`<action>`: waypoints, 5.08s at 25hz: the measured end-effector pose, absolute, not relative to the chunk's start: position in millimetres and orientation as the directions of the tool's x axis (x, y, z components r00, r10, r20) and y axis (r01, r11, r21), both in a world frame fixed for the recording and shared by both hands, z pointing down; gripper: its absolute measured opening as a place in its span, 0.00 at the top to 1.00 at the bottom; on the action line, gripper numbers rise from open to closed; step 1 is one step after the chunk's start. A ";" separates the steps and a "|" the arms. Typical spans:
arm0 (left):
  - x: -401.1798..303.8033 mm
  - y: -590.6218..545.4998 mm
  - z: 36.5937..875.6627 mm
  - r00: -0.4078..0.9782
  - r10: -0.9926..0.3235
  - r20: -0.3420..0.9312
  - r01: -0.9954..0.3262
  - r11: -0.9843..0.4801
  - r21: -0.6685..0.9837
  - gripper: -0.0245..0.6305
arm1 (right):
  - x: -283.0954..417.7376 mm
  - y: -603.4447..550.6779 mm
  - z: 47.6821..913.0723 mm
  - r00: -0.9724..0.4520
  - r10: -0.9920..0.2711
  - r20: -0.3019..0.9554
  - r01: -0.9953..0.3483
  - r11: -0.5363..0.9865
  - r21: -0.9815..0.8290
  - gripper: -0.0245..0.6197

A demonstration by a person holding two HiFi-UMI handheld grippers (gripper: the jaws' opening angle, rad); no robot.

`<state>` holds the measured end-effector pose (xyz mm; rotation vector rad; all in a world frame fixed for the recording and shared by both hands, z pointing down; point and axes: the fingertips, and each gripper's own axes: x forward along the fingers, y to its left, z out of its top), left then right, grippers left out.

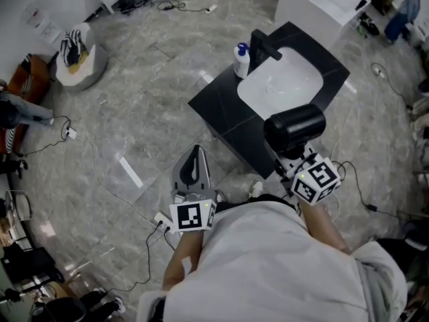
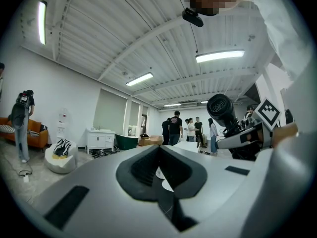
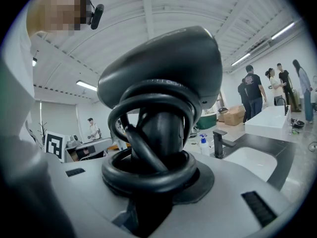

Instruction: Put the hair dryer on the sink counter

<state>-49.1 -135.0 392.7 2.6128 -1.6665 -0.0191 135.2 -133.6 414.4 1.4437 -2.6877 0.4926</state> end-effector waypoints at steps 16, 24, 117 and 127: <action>-51.8 -142.0 399.1 0.405 -0.914 0.022 -0.913 -0.403 0.059 0.96 | 136.6 -159.8 448.6 -0.558 -0.788 0.260 -0.827 0.500 -0.258 0.72; -48.7 -145.0 395.9 0.408 -0.913 0.021 -0.912 -0.407 0.050 0.96 | 134.7 -177.8 461.2 -0.563 -0.779 0.276 -0.824 0.508 -0.250 0.72; -81.7 -142.2 412.1 0.290 -0.954 0.073 -0.957 -0.287 0.047 0.96 | 113.8 -246.5 706.7 -0.480 -0.438 0.760 -0.866 0.378 -0.328 0.72; -83.6 -141.8 416.8 0.283 -0.955 0.084 -0.958 -0.279 0.064 0.96 | 116.9 -245.6 719.8 -0.438 -0.411 0.799 -0.878 0.385 -0.283 0.72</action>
